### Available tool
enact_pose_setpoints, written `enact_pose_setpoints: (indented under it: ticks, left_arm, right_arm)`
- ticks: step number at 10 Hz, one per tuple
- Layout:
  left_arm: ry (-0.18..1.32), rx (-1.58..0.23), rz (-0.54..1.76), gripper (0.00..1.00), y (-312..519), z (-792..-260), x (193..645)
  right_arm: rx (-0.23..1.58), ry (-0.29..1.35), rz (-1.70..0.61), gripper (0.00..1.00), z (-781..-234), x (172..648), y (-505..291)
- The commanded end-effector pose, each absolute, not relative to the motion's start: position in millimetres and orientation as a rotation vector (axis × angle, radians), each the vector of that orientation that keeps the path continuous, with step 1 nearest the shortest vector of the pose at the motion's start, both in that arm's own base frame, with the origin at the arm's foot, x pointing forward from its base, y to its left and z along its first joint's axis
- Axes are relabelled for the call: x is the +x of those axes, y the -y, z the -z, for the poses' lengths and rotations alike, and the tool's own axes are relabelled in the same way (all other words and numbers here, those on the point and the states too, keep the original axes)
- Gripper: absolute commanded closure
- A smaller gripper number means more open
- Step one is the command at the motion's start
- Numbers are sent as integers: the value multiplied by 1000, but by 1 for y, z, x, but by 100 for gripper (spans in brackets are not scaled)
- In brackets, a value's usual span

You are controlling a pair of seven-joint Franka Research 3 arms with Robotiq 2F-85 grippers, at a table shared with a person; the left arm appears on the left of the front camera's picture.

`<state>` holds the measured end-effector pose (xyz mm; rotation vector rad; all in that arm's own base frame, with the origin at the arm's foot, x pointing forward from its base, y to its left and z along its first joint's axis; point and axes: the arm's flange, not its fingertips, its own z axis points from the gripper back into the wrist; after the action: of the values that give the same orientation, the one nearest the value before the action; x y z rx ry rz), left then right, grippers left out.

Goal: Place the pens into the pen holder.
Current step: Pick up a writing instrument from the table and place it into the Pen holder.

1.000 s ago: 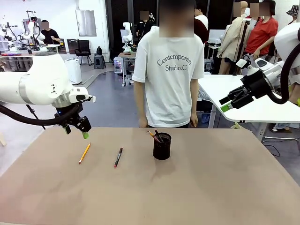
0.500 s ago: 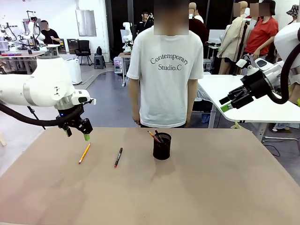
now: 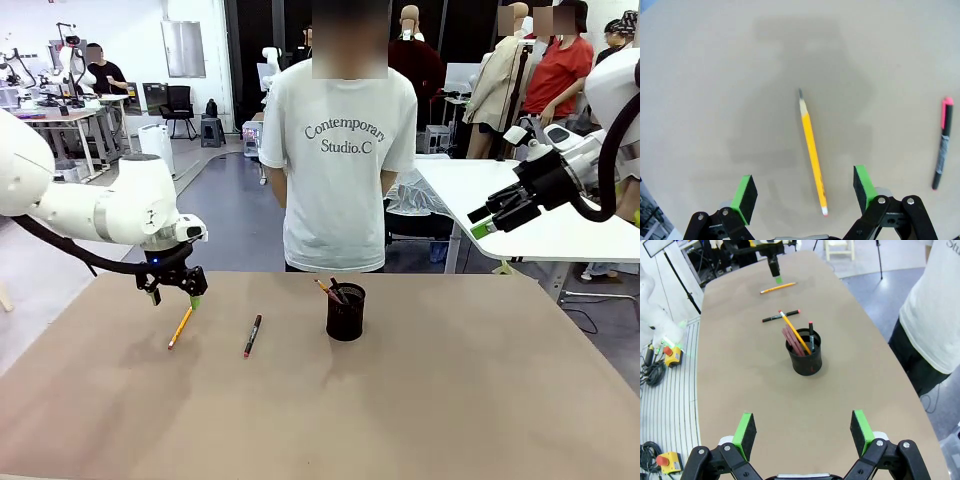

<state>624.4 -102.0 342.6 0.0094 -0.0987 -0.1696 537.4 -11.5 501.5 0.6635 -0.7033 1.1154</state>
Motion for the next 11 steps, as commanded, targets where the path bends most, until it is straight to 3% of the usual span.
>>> enact_pose_setpoints:
  ticks: [1, 8, 9, 11]
  left_arm:
    - [102, 45, 149, 0, 103, -336, 644]
    - [99, 45, 125, 0, 106, -315, 655]
    - [109, 53, 133, 12, 108, -313, 655]
    - [103, 63, 129, 51, 109, -311, 656]
  right_arm:
    - [665, 702, -1109, 0, -503, 537, 11]
    - [665, 702, -1109, 0, -503, 537, 11]
    - [665, 702, -1109, 0, -503, 537, 11]
    - [665, 702, -1109, 0, -503, 537, 11]
